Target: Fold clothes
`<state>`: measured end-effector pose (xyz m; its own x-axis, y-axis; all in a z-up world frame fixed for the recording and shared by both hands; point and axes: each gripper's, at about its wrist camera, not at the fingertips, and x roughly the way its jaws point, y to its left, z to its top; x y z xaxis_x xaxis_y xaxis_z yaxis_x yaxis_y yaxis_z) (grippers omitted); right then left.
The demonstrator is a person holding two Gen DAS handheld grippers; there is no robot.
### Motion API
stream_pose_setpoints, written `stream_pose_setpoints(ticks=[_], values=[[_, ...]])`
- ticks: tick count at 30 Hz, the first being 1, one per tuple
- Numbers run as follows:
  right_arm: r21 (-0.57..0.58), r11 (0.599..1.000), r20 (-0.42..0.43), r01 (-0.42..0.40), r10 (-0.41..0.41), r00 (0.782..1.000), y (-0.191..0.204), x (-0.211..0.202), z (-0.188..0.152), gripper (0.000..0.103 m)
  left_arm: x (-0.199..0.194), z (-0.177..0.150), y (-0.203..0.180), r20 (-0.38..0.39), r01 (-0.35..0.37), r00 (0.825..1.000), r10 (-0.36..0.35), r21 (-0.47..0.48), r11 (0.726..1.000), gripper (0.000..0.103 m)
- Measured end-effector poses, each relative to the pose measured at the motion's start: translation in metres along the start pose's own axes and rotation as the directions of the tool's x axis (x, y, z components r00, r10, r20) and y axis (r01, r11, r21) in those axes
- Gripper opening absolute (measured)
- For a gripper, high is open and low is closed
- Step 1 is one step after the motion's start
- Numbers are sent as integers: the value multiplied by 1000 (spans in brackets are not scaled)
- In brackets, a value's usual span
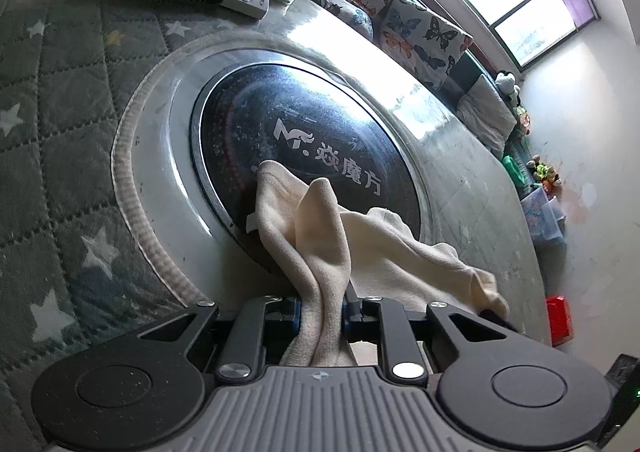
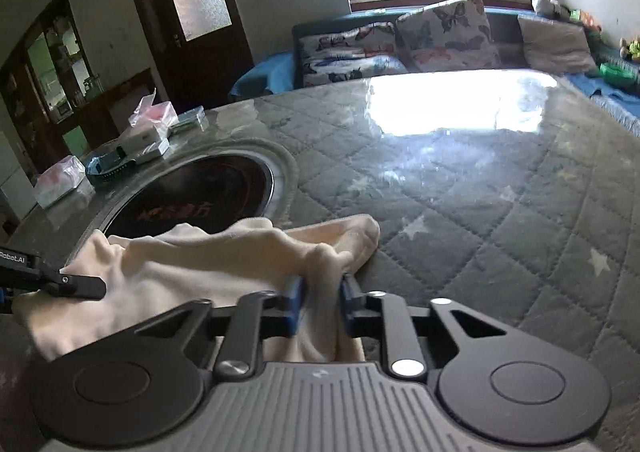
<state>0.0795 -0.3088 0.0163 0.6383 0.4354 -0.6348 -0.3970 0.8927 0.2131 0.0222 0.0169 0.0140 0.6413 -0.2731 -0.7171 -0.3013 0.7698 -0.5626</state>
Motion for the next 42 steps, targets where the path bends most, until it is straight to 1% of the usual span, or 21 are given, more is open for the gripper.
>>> stream_pose_setpoints(ticks=[5, 10, 17, 20, 25, 33, 37, 40, 42], values=[[-3, 1000, 49, -11, 11, 999, 3, -19, 6, 12, -5, 2, -10, 12, -2, 1000, 1, 40, 999, 18], [-14, 1000, 98, -4, 5, 995, 1, -40, 15, 12, -9, 7, -36, 33, 20, 999, -23, 107, 994, 17], [-12, 997, 167, 75, -72, 983, -18, -68, 29, 12, 8, 5, -86, 24, 44, 998, -50, 198, 979, 16], [-1, 993, 196, 117, -114, 974, -31, -79, 35, 12, 20, 5, -109, 12, 58, 998, -63, 231, 971, 15], [22, 984, 225, 176, -176, 958, -55, -90, 44, 12, 45, 4, -144, -7, 62, 998, -62, 285, 956, 16], [69, 964, 232, 258, -267, 935, -93, -95, 53, 12, 81, 1, -188, -39, 87, 996, -79, 340, 936, 16], [87, 953, 217, 290, -302, 928, -109, -89, 52, 12, 99, -1, -195, -56, 88, 996, -72, 360, 929, 16], [89, 941, 193, 326, -337, 921, -118, -80, 49, 12, 111, -3, -194, -79, 81, 995, -56, 359, 930, 16], [82, 933, 168, 351, -360, 918, -122, -72, 46, 12, 115, -5, -191, -89, 66, 995, -36, 361, 930, 20]])
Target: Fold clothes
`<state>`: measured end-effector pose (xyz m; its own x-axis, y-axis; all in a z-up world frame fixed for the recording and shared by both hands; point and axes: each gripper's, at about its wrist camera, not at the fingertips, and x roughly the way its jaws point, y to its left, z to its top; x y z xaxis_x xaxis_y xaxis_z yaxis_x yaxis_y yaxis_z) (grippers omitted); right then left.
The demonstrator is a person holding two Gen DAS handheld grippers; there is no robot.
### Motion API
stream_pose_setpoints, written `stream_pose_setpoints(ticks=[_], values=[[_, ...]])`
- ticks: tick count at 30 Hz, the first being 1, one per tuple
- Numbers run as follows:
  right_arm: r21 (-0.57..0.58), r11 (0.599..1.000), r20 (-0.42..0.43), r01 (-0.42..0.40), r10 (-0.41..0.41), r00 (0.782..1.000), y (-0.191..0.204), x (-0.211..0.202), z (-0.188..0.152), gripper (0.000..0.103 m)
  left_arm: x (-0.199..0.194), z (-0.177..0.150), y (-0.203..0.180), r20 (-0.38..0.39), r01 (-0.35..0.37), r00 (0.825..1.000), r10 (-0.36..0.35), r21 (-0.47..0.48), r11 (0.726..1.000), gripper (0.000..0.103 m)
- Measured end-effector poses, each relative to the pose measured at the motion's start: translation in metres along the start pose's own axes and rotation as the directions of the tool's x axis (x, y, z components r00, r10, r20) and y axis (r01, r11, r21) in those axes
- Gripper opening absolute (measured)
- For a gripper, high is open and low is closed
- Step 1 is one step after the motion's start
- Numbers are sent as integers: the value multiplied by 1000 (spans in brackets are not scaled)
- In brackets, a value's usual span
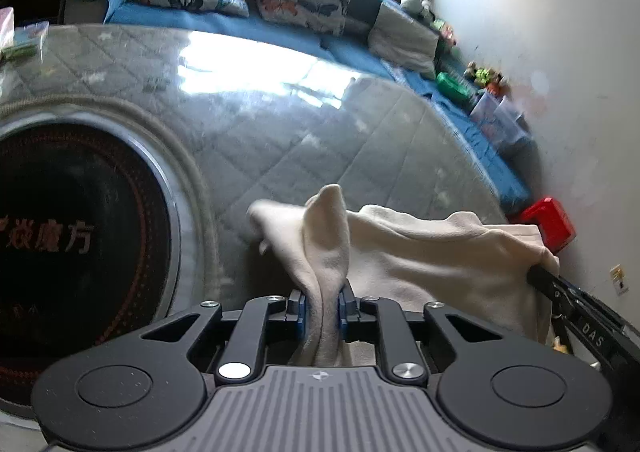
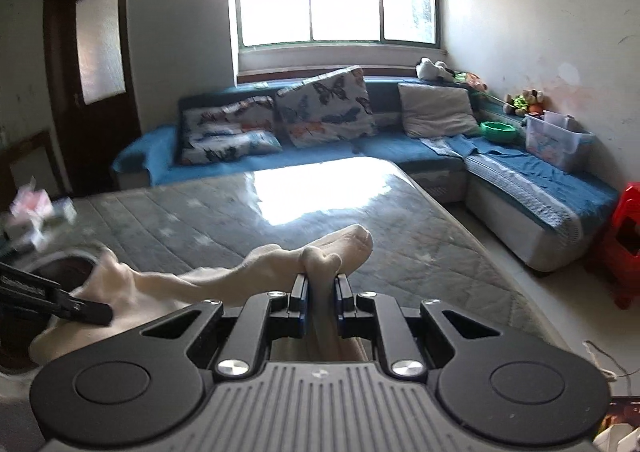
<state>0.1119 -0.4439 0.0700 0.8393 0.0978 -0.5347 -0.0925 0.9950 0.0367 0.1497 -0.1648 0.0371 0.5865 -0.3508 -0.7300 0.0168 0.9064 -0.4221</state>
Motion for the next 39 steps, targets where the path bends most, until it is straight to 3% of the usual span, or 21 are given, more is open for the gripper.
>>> stream_pose_setpoints(ticks=[3, 5, 10, 21, 31, 39], values=[[9, 999, -48, 35, -35, 998, -2, 13, -7, 13, 3, -3, 5, -15, -28, 999, 28, 2, 1000, 29], [7, 998, -71, 58, -57, 996, -3, 19, -11, 13, 1, -3, 9, -5, -48, 999, 48, -2, 999, 44], [16, 994, -60, 107, -106, 993, 0, 18, -11, 15, -10, 2, 22, 29, -80, 996, 81, -26, 996, 49], [2, 998, -112, -66, 66, 991, 28, 50, -6, 15, -13, 0, 23, 25, -75, 997, 75, -15, 997, 51], [-65, 996, -140, -53, 43, 989, 49, 93, -12, 18, -14, -2, 31, 21, -82, 996, 82, -1, 997, 56], [-89, 993, -115, -77, 67, 991, 61, 85, -5, 27, -18, -8, 38, 19, -104, 994, 104, 4, 995, 60]])
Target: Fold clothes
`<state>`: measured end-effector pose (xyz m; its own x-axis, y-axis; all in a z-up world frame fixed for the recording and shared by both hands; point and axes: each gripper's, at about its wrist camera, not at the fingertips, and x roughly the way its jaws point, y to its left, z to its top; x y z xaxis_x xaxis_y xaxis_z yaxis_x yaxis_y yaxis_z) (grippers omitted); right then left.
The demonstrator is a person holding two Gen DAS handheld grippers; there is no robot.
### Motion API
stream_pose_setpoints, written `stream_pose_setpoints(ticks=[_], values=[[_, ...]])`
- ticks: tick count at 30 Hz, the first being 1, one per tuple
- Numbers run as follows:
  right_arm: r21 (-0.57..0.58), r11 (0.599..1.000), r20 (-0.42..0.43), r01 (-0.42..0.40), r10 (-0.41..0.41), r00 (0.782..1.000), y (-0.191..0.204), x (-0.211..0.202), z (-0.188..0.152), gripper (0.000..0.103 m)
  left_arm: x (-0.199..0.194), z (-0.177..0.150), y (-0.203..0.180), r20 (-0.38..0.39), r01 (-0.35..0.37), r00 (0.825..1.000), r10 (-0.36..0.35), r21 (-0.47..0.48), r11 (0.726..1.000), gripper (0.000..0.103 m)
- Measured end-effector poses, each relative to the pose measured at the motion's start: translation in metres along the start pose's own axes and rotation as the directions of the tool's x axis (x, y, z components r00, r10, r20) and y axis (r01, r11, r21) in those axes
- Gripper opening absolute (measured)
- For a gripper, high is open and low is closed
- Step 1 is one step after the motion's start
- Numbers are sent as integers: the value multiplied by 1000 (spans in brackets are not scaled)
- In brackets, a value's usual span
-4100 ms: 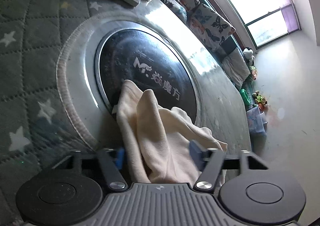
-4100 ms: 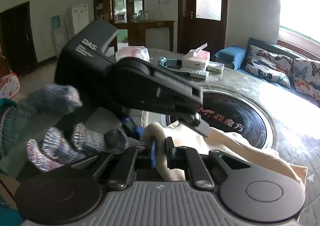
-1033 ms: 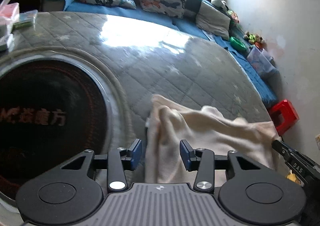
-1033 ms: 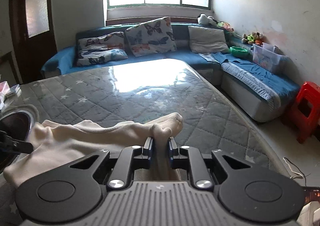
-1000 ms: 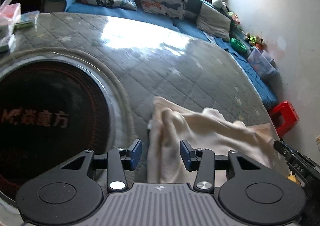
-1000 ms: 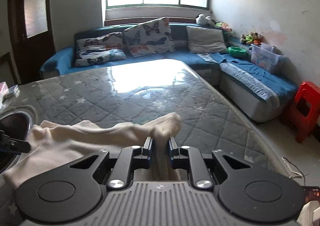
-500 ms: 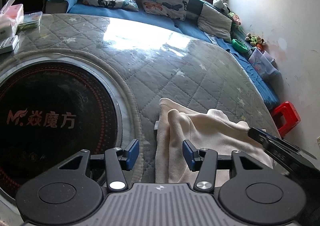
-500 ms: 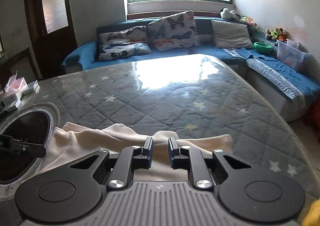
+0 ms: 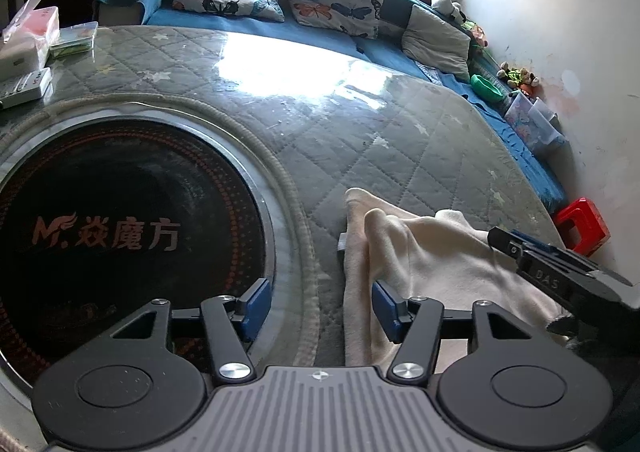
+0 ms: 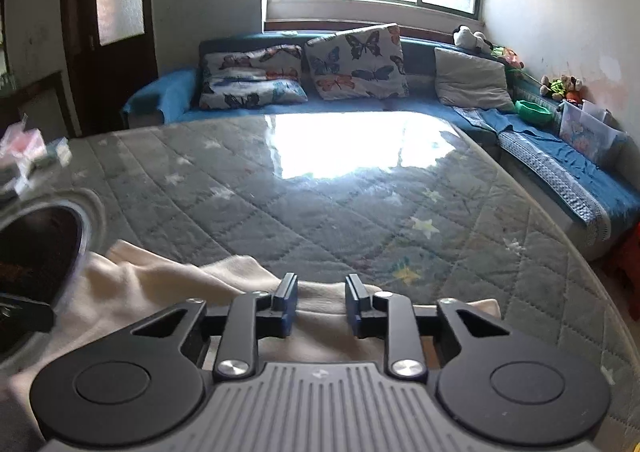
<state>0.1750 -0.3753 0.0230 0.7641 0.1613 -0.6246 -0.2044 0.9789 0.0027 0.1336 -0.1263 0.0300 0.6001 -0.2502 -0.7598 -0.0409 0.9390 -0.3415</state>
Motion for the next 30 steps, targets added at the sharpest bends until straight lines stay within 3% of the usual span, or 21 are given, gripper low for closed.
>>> stream_pose_setpoints(ticks=[4, 12, 30], values=[[-25, 999, -4, -40, 40, 999, 13, -2, 0, 28, -1, -2, 0, -4, -11, 1000, 11, 5, 1000, 60], [-46, 999, -17, -25, 24, 1000, 26, 14, 2, 31, -8, -8, 0, 5, -51, 999, 50, 61, 997, 68], [-184, 973, -5, -138, 140, 990, 94, 1, -2, 36, -25, -16, 39, 12, -110, 994, 110, 11, 994, 75]])
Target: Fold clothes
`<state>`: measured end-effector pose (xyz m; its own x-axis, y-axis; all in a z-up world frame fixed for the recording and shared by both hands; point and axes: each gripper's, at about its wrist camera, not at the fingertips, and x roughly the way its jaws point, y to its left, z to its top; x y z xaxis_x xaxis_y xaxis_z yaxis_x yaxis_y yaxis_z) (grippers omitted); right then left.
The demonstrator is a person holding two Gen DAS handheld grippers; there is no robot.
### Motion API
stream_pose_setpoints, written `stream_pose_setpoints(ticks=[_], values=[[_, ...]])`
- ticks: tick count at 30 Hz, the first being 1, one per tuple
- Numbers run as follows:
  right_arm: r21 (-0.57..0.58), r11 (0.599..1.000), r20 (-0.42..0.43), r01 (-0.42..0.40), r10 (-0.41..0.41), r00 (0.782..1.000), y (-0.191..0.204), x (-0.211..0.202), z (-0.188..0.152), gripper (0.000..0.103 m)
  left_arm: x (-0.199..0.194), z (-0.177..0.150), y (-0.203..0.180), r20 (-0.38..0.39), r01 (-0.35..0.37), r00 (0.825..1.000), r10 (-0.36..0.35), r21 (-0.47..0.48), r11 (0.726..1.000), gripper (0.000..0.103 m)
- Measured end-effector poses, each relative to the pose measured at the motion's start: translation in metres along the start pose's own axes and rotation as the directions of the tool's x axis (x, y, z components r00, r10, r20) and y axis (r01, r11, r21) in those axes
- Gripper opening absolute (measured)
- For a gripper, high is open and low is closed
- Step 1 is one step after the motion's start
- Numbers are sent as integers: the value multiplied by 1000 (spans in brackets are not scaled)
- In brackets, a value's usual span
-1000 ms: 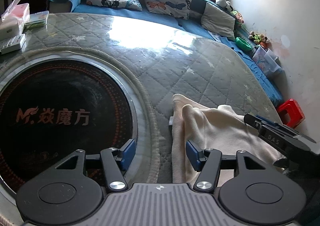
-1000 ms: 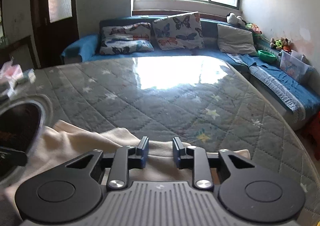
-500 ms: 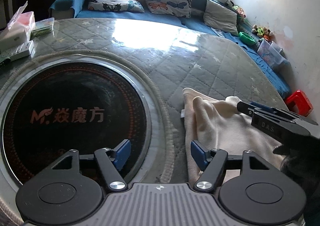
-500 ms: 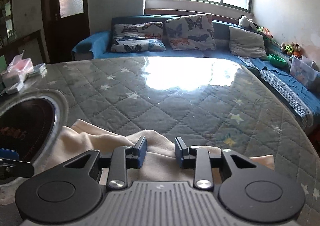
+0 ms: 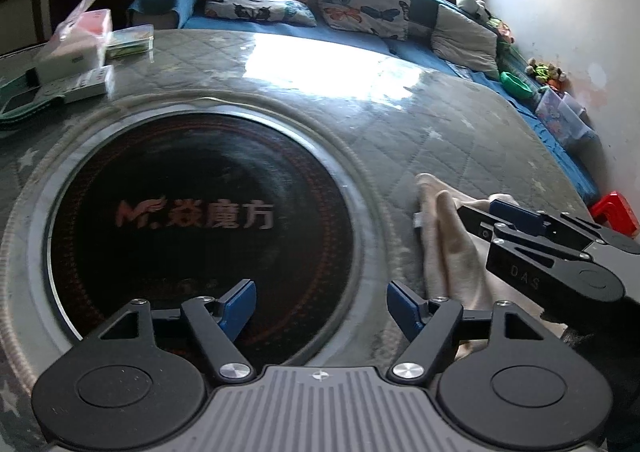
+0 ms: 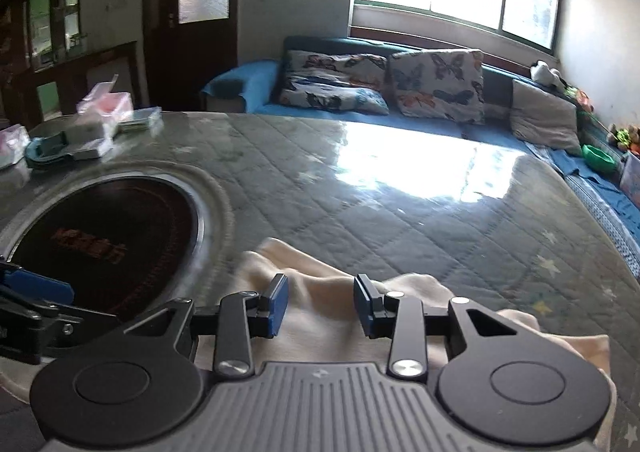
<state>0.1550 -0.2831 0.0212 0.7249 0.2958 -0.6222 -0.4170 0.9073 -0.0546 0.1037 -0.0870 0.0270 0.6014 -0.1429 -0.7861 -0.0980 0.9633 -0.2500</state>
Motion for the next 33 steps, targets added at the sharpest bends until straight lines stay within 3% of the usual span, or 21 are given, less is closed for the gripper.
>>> stream_pose_setpoints(ticks=[9, 13, 19, 22, 25, 27, 32, 33], values=[[-17, 1000, -4, -10, 10, 1000, 19, -4, -4, 37, -10, -11, 15, 0, -27, 1000, 27, -5, 1000, 81], [-13, 1000, 1, -15, 15, 1000, 23, -15, -8, 42, -18, -17, 19, 7, -35, 999, 35, 1, 999, 84], [-12, 999, 9, -39, 40, 999, 30, -32, -13, 44, -36, -27, 20, 50, -57, 997, 54, 46, 997, 90], [-5, 998, 16, -57, 57, 998, 35, -43, -15, 55, -47, -34, 21, 84, -75, 994, 69, 74, 994, 93], [-2, 997, 24, -74, 74, 997, 41, -56, -20, 57, -56, -41, 24, 108, -82, 992, 72, 93, 992, 98], [-4, 996, 29, -86, 86, 996, 46, -64, -23, 66, -60, -45, 27, 117, -87, 990, 75, 101, 991, 100], [-28, 994, 31, -105, 106, 994, 60, -80, -32, 72, -69, -55, 35, 137, -103, 987, 87, 118, 988, 103], [-29, 994, 31, -110, 110, 993, 63, -83, -33, 80, -70, -57, 37, 140, -107, 986, 90, 120, 987, 103]])
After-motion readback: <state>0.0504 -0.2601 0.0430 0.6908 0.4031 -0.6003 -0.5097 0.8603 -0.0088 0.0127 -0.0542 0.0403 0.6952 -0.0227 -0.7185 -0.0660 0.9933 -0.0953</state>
